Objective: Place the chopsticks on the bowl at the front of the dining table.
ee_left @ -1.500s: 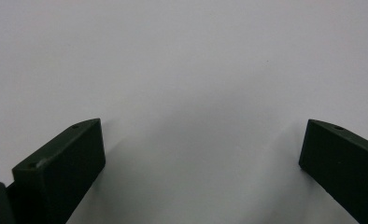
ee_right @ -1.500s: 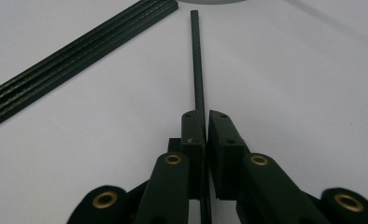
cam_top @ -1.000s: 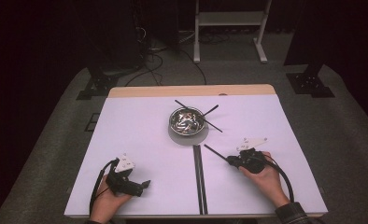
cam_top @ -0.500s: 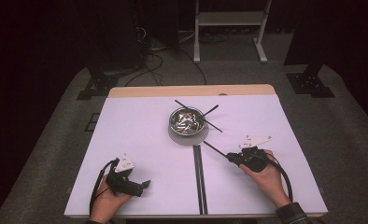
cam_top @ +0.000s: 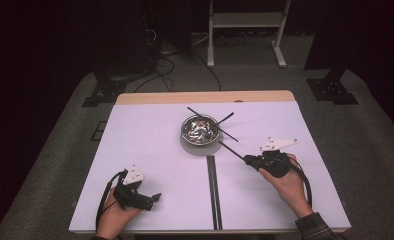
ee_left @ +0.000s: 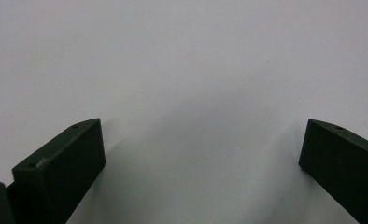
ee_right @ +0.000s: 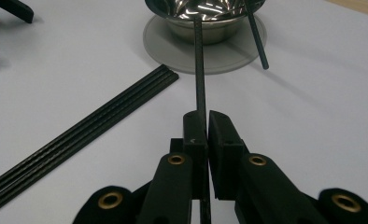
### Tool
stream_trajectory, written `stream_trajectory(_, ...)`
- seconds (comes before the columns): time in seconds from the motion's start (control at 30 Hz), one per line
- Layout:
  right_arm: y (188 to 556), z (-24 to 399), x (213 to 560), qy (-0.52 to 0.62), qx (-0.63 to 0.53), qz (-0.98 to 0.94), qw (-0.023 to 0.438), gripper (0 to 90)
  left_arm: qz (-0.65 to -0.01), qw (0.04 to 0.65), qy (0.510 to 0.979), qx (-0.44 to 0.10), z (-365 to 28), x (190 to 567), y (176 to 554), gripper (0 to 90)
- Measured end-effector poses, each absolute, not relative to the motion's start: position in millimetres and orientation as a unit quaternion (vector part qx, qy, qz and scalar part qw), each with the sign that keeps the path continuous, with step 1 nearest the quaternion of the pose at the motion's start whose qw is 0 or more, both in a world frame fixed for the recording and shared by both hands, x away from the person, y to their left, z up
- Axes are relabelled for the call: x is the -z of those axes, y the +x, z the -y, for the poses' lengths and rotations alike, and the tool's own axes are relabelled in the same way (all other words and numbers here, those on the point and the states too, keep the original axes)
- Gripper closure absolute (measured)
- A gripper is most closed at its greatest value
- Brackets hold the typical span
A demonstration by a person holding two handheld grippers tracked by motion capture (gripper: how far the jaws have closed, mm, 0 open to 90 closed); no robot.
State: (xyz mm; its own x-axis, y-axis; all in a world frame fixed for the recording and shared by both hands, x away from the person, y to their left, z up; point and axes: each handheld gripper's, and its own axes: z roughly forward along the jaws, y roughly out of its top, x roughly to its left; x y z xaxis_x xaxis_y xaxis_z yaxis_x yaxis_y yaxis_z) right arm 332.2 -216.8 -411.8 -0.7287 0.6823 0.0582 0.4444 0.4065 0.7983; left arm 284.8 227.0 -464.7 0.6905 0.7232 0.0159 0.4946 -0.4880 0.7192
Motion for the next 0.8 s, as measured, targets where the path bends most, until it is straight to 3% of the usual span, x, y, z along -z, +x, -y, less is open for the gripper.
stream_trajectory(0.8, 364, 188, 397, 0.332, -0.449, -0.819, 0.135, 85.4, -0.360, 0.357, 0.847, -0.160, -227, 465, 285, 0.0)
